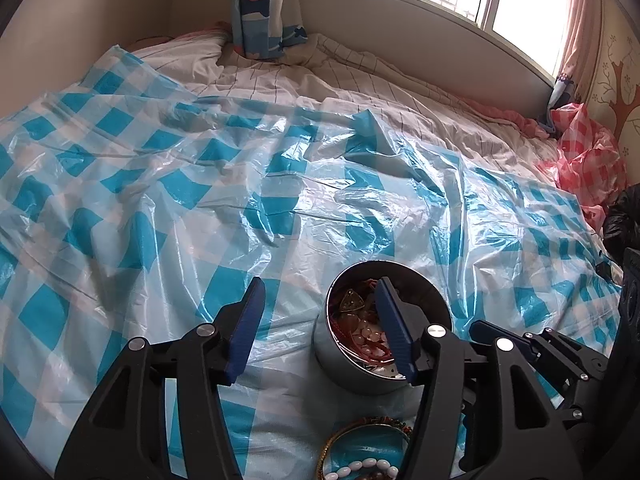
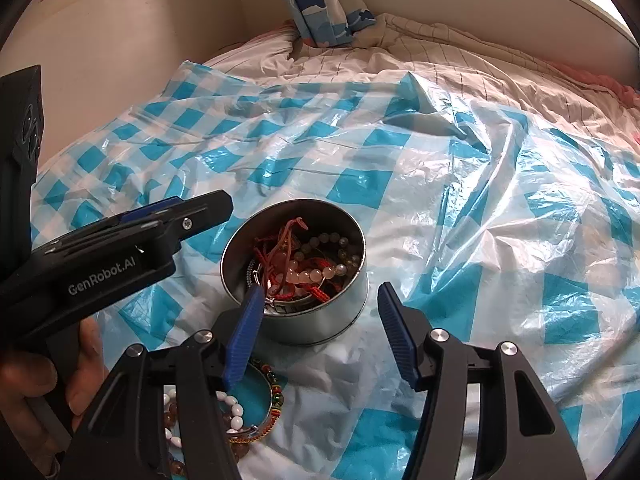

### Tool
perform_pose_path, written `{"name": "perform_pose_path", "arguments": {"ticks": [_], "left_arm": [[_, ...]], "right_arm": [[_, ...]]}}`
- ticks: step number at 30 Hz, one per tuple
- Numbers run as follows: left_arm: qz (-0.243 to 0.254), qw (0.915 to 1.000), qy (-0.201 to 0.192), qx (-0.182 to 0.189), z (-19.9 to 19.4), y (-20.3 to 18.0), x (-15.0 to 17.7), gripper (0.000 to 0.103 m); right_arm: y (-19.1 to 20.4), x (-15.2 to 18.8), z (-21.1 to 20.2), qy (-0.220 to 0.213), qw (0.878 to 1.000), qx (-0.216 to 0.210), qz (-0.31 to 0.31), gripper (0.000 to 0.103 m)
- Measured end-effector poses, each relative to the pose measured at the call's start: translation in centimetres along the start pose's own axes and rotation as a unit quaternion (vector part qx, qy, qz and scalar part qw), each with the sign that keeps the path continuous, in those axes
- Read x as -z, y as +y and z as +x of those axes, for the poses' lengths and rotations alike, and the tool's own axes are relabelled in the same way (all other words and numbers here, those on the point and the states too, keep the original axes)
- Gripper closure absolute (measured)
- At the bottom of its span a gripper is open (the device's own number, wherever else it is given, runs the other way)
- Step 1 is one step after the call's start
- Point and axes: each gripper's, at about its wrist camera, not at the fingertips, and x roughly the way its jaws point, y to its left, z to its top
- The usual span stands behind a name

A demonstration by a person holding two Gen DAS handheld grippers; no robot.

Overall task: Organize jewelry
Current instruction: 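Move both grippers back down to the bracelets lying beside the tin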

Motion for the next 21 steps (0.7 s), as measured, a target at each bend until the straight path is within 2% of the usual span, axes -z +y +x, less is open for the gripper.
{"name": "perform_pose_path", "arguments": {"ticks": [10, 17, 21], "left_arm": [[-0.001, 1.0, 0.006, -0.003, -0.2, 0.7, 0.1, 0.045], [-0.036, 0.9988, 0.033, -0.009, 0.3, 3.0, 0.4, 0.045], [-0.024, 0.9982, 0.052, -0.014, 0.7, 3.1, 0.8, 0.045]], "right_arm": [[-0.5, 0.9, -0.5, 0.009, 1.0, 0.002, 0.003, 0.046], [-1.0, 1.6, -0.5, 0.024, 1.0, 0.008, 0.016, 0.046], [-0.9, 1.9, -0.5, 0.031, 0.999, 0.007, 0.015, 0.046]]}}
